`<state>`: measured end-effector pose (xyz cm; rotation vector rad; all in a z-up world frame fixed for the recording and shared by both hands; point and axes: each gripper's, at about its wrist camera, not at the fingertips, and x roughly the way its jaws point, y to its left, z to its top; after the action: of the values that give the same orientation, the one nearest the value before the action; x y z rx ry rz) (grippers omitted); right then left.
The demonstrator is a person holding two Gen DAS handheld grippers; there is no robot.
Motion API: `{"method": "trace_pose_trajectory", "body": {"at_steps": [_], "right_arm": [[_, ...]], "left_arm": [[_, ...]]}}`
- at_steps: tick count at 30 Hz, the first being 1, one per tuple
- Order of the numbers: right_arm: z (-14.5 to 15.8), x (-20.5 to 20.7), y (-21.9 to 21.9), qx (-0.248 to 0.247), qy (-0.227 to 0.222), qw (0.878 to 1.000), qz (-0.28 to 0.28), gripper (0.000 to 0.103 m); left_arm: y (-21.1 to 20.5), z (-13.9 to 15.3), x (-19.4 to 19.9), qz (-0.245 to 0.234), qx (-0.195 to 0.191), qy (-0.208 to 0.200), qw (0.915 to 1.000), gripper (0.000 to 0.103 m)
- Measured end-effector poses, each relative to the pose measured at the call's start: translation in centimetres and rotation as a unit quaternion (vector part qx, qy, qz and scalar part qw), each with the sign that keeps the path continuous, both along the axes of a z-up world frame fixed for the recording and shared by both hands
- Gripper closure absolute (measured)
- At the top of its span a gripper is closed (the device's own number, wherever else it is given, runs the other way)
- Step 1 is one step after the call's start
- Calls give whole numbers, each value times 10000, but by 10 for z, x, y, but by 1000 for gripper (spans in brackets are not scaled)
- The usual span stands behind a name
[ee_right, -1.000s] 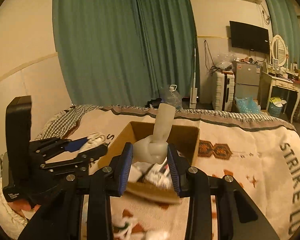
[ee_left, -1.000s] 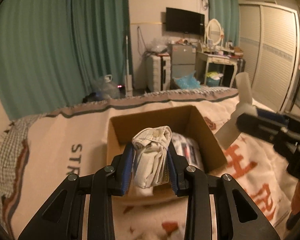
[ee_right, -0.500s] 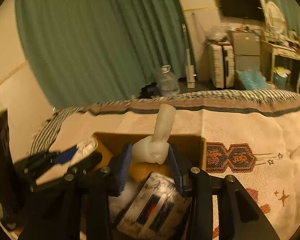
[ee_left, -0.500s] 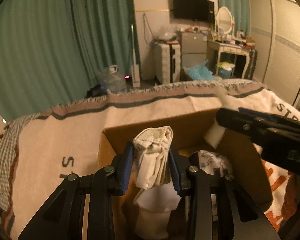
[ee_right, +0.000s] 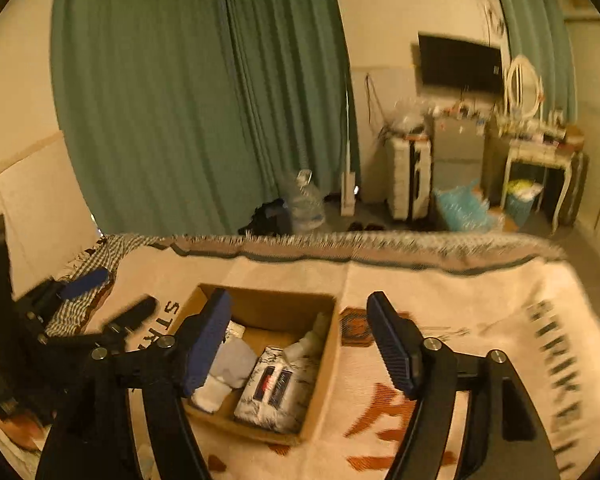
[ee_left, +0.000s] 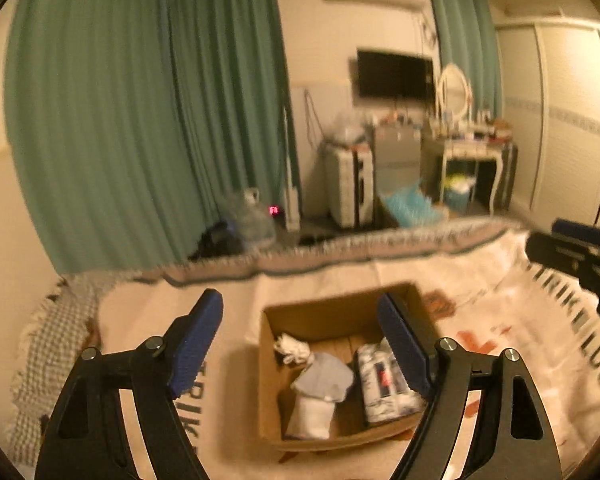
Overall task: Organize soft objects
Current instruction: 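Carry the cloth and sock over the cardboard box and open both tools, then grasp the white lace sock with the left tool while the right tool grasps the cotton puff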
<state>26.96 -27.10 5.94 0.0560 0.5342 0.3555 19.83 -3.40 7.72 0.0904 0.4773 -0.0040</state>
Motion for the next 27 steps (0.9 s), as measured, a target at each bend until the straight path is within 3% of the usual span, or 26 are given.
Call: {"method": "trace_pose_trajectory", "body": {"at_steps": [1,5,7,11,18,22,27], "right_arm": [[9,-10,-2,-32,-59,10000,-6,24],[44,-61,-10,-126,-288,9995,37,16],[51,-82,-10,-145,-312,9993,133,6],[49,-120,-5,-270,-368,9984,343,3],[-10,-150,8,-404,-44,9968,690,3],[-53,-149,11,-490,148,9956,780,3],[-116,-136,15,-500,625,9933,835,3]], "left_arm": [[3,9,-11,25,-41,-81,10000,9],[14,35,-51,130,-208,-308,9992,8],[20,37,-67,152,-252,-294,9991,8],[30,23,-95,274,-219,-251,9991,8],[33,-40,-123,448,17,-30,9990,8],[21,-82,-123,528,310,244,9978,8],[6,-135,-115,294,236,817,9959,8]]}}
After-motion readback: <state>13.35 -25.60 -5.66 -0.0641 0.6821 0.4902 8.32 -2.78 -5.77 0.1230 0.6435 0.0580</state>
